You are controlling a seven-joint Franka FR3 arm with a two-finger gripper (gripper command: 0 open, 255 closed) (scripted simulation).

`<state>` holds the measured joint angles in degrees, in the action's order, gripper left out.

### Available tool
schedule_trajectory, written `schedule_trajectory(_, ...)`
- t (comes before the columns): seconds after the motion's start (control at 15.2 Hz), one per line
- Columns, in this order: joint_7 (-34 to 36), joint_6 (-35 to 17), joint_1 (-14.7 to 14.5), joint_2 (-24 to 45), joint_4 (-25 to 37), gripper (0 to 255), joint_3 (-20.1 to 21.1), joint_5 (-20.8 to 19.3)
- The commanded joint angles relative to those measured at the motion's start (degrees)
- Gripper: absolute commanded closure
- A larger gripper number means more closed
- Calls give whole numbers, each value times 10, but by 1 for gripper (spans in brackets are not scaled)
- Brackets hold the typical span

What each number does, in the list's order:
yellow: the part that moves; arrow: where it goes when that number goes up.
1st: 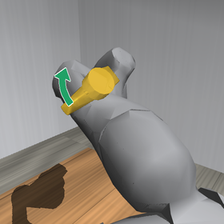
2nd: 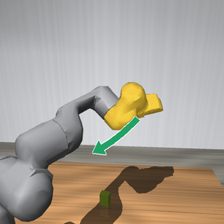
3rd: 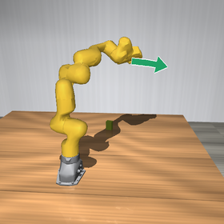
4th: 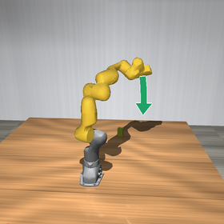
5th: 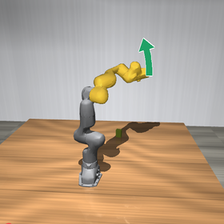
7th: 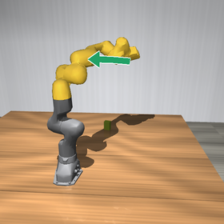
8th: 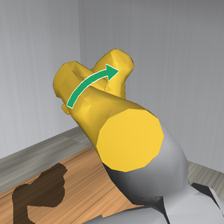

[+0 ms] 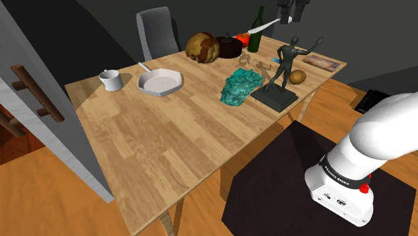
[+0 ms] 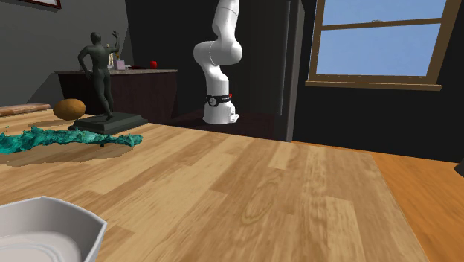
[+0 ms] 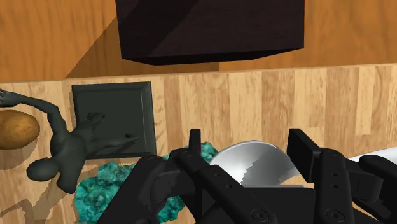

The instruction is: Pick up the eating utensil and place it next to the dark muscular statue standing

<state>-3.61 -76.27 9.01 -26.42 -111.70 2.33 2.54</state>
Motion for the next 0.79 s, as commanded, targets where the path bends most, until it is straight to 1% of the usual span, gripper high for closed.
schedule_trajectory(0.0, -29, 3, 8, -11, -8, 255, -20, -13)
schedule_trajectory(0.07, -43, 5, 12, -17, -13, 255, -30, -20)
schedule_trajectory(0.73, -44, -70, 12, -38, -109, 255, -30, -21)
